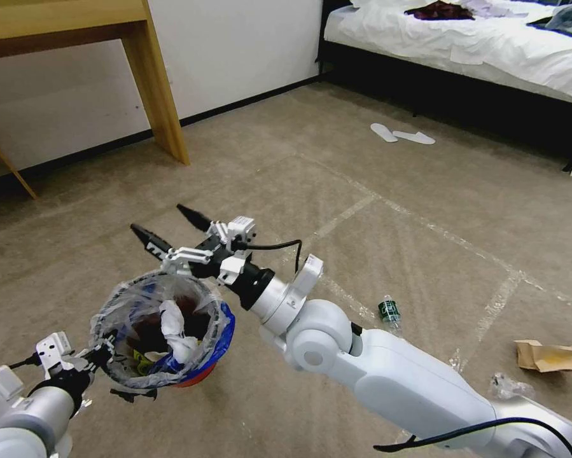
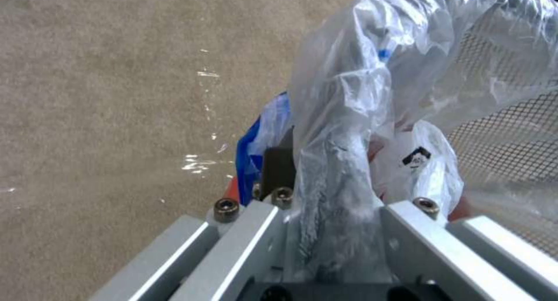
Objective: Pick up the trash bin and place the garbage on the floor into it.
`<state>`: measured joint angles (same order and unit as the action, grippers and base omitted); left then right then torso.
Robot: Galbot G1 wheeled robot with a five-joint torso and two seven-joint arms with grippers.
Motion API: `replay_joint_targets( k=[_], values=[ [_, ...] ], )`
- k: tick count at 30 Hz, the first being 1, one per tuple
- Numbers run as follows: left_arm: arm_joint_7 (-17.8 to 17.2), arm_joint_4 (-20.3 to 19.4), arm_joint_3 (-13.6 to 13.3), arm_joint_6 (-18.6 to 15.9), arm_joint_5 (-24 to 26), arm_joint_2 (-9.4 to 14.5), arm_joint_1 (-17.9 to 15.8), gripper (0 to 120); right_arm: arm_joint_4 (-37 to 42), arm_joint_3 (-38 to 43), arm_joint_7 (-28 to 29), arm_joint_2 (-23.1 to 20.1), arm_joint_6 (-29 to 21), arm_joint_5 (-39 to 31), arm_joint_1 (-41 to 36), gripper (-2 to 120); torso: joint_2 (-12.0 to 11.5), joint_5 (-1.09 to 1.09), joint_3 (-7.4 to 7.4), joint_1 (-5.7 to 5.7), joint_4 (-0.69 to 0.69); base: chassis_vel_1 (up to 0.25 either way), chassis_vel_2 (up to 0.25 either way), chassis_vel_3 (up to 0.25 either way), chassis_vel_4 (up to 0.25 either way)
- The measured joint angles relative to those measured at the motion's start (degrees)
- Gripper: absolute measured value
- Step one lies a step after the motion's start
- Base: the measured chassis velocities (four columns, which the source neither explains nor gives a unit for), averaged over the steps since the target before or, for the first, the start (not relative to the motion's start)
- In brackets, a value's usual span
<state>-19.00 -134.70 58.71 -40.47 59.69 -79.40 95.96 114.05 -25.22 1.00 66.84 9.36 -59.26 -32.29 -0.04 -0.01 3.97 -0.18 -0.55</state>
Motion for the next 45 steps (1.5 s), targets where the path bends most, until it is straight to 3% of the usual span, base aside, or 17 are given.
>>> replay_joint_targets(
  k=[12, 17, 24, 32, 38, 45],
  values=[
    [0.0, 0.3, 0.7, 0.0, 0.3, 0.2, -0.4, 1, -1.5, 16.0, -1.4, -1.9, 2.9, 6.8, -7.8, 100, 0.0, -0.01, 0.0, 0.0, -0.01, 0.0, 0.0, 0.0, 0.0],
    [0.1, 0.5, 1.4, 0.0, 0.5, 0.3, -0.6, 1, -0.8, 29.1, -4.2, -2.8, 5.8, 14.5, -15.7, 100, 0.0, -0.02, 0.0, 0.0, 0.0, 0.0, 0.0, 0.0, 0.0],
    [0.3, 0.7, 1.3, 0.2, 0.6, 0.0, -1.3, 1, 2.1, 41.6, -2.1, -3.2, 6.2, 25.2, -23.4, 100, 0.0, 0.01, 0.0, 0.0, 0.0, 0.0, 0.0, 0.0, 0.0],
    [1.0, 0.6, 1.2, 0.6, -0.6, -0.2, -1.7, 1, 4.4, 57.5, 2.1, 0.6, 6.6, 35.0, -35.2, 100, 0.0, 0.01, 0.0, 0.0, 0.01, 0.0, 0.0, 0.0, 0.0],
    [1.3, 0.5, 0.6, 0.7, -1.4, -0.6, -2.1, 1, 9.3, 63.7, 6.6, 3.6, 4.5, 39.5, -43.1, 100, 0.0, 0.01, -0.01, 0.0, -0.02, 0.0, 0.0, 0.0, 0.0],
    [1.4, 0.5, -0.3, 0.8, -1.9, -1.0, -2.2, 1, 10.6, 66.4, 7.0, 5.8, 6.4, 43.8, -47.2, 100, 0.0, 0.01, -0.01, 0.01, 0.0, 0.0, 0.0, 0.0, 0.0]
  ],
)
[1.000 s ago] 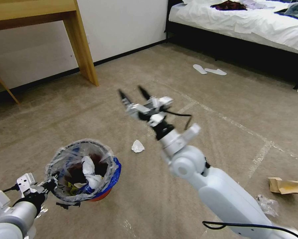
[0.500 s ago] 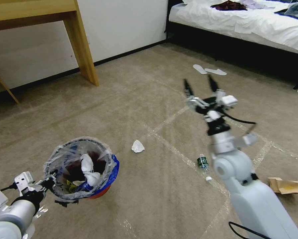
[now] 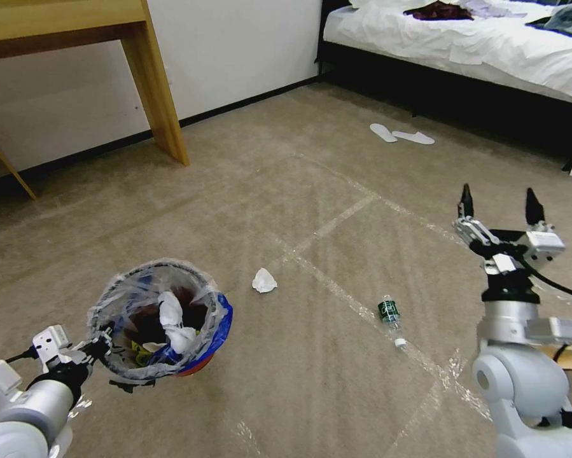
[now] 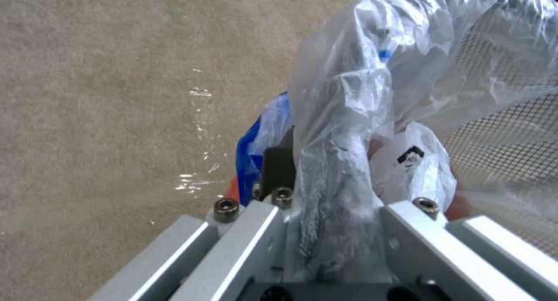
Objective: Pick up the trash bin and place the garbage on the floor into it.
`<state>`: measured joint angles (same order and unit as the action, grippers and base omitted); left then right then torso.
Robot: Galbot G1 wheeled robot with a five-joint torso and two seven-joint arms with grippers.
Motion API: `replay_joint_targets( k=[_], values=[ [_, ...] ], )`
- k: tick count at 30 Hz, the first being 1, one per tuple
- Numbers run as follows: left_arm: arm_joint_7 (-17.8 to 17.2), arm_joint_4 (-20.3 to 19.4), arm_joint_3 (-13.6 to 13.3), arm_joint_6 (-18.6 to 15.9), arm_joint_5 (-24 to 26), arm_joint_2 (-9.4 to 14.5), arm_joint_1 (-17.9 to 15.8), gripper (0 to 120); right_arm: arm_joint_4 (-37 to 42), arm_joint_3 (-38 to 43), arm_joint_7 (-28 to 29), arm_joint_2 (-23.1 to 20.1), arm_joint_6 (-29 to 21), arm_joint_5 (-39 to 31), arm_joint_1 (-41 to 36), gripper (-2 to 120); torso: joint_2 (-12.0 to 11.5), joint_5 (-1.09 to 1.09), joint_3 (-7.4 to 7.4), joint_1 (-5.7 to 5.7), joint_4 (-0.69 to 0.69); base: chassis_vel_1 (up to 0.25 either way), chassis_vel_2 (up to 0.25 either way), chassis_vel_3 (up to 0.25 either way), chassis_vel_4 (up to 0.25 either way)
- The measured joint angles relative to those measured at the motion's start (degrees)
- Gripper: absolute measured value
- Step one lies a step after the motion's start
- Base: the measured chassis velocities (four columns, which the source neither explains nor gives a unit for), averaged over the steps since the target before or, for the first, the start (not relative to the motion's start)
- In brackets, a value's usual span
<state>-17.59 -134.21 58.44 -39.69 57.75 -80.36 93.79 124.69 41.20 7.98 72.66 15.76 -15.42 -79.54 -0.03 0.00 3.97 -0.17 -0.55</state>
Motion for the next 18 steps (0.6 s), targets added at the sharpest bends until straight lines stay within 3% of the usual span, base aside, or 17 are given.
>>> replay_joint_targets(
  k=[18],
  values=[
    [0.7, -1.2, -0.5, 0.3, -1.5, -1.6, 0.9, 1, -1.9, -3.8, -2.0, 1.6, 5.2, 6.6, -2.8, 100, 0.0, 0.0, 0.0, 0.0, 0.0, 0.0, 0.0, 0.0, 0.0]
  ],
)
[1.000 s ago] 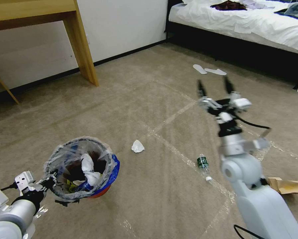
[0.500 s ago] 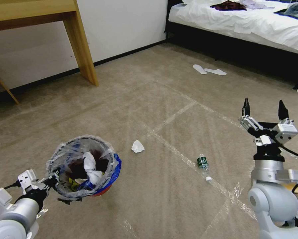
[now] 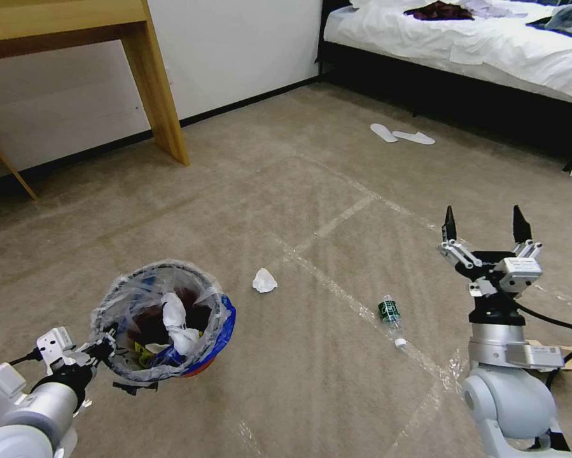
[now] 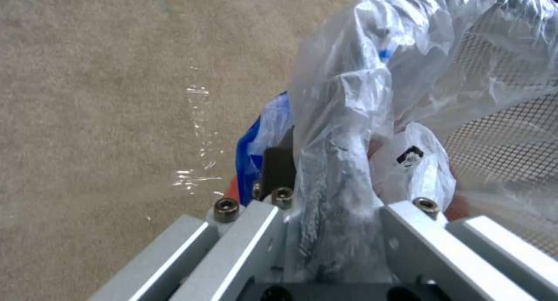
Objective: Pick up the trash bin and place the garbage on the floor into it.
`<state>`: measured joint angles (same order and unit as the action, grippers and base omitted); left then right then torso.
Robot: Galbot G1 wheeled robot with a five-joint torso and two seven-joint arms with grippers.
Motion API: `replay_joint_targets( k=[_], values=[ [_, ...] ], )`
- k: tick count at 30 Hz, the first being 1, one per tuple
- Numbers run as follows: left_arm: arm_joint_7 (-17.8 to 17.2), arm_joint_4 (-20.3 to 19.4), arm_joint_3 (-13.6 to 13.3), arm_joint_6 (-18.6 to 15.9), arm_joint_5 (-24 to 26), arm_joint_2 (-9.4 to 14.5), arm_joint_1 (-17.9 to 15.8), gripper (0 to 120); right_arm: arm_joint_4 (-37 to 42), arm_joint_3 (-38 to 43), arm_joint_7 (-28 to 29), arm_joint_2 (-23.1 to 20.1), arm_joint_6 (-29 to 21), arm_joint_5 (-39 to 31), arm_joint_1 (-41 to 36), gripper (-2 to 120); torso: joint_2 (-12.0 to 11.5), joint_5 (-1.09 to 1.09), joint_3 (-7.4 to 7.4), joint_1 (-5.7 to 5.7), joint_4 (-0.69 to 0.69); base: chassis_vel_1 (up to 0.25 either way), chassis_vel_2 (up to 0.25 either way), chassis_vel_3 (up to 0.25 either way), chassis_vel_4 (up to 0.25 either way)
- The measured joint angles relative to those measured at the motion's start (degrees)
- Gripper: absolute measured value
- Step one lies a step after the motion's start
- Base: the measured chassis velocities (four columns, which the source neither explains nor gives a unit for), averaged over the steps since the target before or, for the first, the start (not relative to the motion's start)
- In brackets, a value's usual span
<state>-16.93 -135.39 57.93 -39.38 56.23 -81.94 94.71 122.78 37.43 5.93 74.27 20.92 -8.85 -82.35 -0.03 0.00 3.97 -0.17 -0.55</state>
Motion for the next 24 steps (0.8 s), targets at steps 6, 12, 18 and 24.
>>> replay_joint_targets(
  k=[6, 12, 18, 24],
  values=[
    [0.0, -0.1, 0.3, 0.0, -0.1, -0.1, 0.0, 1, -1.0, -1.5, -0.3, 0.5, 0.3, 1.0, -0.1, 100, 0.0, 0.0, 0.0, 0.0, 0.0, 0.0, 0.0, 0.0, 0.0],
    [0.0, -0.2, 1.0, 0.0, 0.1, 0.1, 0.3, 1, -1.5, -2.5, -0.3, 0.6, 0.4, 1.5, 0.0, 100, 0.0, 0.0, 0.0, 0.0, 0.0, 0.0, 0.0, 0.0, 0.0],
    [0.0, -0.2, 1.2, 0.0, 0.2, 0.1, 0.3, 1, -1.7, -3.1, -0.3, 0.7, 0.4, 1.6, 0.0, 100, 0.0, 0.0, 0.0, 0.0, 0.0, 0.0, 0.0, 0.0, 0.0],
    [0.0, 0.0, 1.0, 0.1, 0.2, 0.0, 0.1, 1, -2.4, -2.7, -0.2, 0.5, 0.9, 1.6, 0.2, 100, 0.0, 0.0, 0.01, 0.0, 0.0, -0.063, 0.061, 0.06, -0.076]
  ],
)
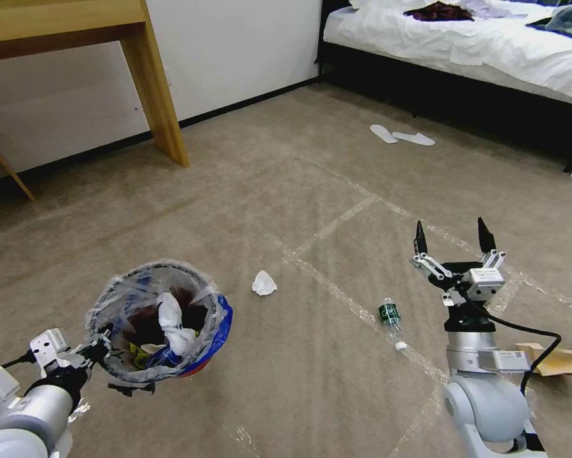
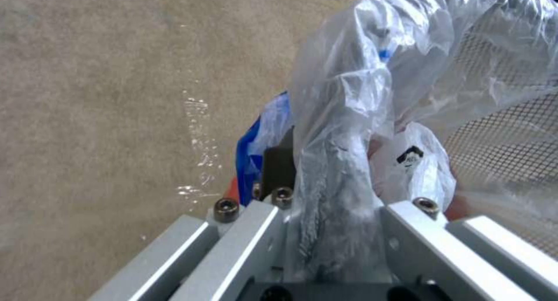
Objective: Pick up the trash bin and place the garbage on the floor into it.
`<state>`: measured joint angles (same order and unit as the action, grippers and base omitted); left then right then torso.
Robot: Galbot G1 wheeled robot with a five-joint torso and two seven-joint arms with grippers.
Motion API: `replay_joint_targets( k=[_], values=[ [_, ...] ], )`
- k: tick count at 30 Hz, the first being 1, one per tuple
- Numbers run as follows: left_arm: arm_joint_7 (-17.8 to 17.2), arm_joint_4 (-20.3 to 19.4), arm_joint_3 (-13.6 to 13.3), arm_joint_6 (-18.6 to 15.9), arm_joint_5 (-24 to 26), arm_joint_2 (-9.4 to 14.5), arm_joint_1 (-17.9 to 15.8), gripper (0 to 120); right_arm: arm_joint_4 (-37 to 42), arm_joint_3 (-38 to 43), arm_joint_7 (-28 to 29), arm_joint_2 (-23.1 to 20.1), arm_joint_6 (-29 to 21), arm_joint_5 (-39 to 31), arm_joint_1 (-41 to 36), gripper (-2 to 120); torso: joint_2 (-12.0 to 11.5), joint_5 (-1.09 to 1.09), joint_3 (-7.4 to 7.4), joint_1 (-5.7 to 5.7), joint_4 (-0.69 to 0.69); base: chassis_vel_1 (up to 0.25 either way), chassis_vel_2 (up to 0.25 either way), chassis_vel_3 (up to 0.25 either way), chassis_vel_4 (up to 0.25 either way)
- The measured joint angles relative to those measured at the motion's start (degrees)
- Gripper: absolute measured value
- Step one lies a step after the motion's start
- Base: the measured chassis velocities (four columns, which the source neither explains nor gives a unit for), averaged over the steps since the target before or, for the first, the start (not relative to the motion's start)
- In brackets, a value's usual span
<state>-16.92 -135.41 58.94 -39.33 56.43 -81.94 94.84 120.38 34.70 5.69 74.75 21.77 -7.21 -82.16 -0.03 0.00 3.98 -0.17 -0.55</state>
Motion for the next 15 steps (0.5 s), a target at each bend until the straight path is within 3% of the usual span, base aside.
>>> replay_joint_targets(
  k=[15],
  values=[
    [0.0, 0.2, 0.0, 0.1, -0.2, -0.2, 0.2, 1, -1.3, -0.2, 0.0, 0.0, 0.4, -0.1, 0.5, 100, 0.0, 0.0, 0.0, -0.01, 0.0, -0.05, 0.05, 0.052, -0.049]
  ],
)
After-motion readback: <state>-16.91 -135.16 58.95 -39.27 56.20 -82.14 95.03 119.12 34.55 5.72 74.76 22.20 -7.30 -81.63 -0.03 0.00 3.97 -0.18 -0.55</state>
